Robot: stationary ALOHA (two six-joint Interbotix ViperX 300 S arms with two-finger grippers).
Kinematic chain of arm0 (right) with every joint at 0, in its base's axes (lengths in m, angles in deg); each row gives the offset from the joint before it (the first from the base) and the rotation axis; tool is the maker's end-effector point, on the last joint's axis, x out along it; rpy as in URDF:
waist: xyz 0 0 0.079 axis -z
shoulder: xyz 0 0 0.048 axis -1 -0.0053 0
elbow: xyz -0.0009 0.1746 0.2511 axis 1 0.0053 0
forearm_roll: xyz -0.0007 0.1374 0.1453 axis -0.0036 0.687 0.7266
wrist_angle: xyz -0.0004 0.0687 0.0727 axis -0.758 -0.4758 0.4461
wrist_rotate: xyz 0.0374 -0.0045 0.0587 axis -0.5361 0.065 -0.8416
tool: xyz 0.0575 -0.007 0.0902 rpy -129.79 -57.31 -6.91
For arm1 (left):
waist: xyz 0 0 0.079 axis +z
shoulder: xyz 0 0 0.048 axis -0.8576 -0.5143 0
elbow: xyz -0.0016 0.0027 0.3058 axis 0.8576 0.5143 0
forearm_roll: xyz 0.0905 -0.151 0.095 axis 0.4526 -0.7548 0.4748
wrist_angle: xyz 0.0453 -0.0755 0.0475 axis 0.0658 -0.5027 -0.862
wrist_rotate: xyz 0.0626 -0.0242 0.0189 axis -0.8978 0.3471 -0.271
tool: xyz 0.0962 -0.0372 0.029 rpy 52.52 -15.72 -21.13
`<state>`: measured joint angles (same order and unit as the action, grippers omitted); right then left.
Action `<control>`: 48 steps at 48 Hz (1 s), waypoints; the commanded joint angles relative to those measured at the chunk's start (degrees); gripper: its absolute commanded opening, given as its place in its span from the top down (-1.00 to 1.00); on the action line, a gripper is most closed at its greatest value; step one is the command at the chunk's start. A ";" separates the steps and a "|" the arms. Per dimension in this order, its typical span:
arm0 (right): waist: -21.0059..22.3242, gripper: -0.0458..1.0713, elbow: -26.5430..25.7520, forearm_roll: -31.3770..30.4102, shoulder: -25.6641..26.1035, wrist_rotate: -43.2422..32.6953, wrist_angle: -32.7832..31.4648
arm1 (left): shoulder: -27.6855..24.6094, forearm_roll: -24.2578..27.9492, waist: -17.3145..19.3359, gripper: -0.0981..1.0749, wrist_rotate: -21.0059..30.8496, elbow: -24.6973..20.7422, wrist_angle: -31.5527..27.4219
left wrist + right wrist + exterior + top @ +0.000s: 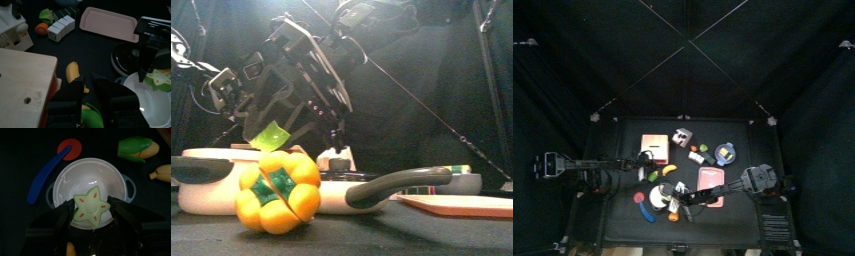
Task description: Place starfruit bottom in pot
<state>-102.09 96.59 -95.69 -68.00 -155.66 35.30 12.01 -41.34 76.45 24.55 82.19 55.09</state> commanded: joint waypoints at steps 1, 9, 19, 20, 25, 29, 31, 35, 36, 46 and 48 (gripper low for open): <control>0.26 -0.68 -1.41 -0.18 1.49 0.09 0.18 | 0.09 -0.18 0.18 -0.24 0.00 -0.70 0.18; 0.18 -0.77 -1.41 -0.18 1.49 0.09 0.18 | 0.09 -0.18 0.18 -0.24 0.00 -0.70 0.18; 0.18 -0.78 -1.41 -0.18 1.49 0.09 0.18 | 0.18 -0.18 0.18 -0.24 0.00 -0.62 0.18; 0.18 -0.78 -1.49 -0.18 1.58 0.09 0.18 | 0.09 -0.18 0.18 -0.24 0.00 -0.70 0.18; 0.18 -0.78 -1.58 -0.18 1.58 0.09 0.18 | 0.09 -0.18 0.18 -0.24 0.00 -0.70 0.18; 0.26 -0.78 -1.67 -0.26 1.49 0.09 0.09 | 0.18 -0.09 0.18 -0.24 0.00 -0.70 0.18; 0.26 -0.78 -1.67 -0.26 1.58 0.09 0.09 | 0.09 -0.18 0.18 -0.24 0.00 -0.70 0.18; 0.18 -0.78 -1.67 -0.18 1.58 0.09 0.09 | 0.18 -0.18 0.18 -0.24 0.00 -0.70 0.18; 0.18 -0.78 -1.67 -0.26 1.49 0.09 0.09 | 0.18 -0.18 0.18 -0.24 0.00 -0.70 0.18; 0.00 -0.78 -1.67 0.09 1.49 0.09 0.00 | 0.09 -0.18 0.18 -0.24 0.00 -0.62 0.18; 0.00 -0.78 -1.67 0.18 1.49 0.09 0.00 | 0.09 -0.18 0.18 -0.24 0.00 -0.62 0.18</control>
<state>-102.09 96.33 -95.69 -68.00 -155.66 35.21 12.01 -41.34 76.45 24.55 82.19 55.09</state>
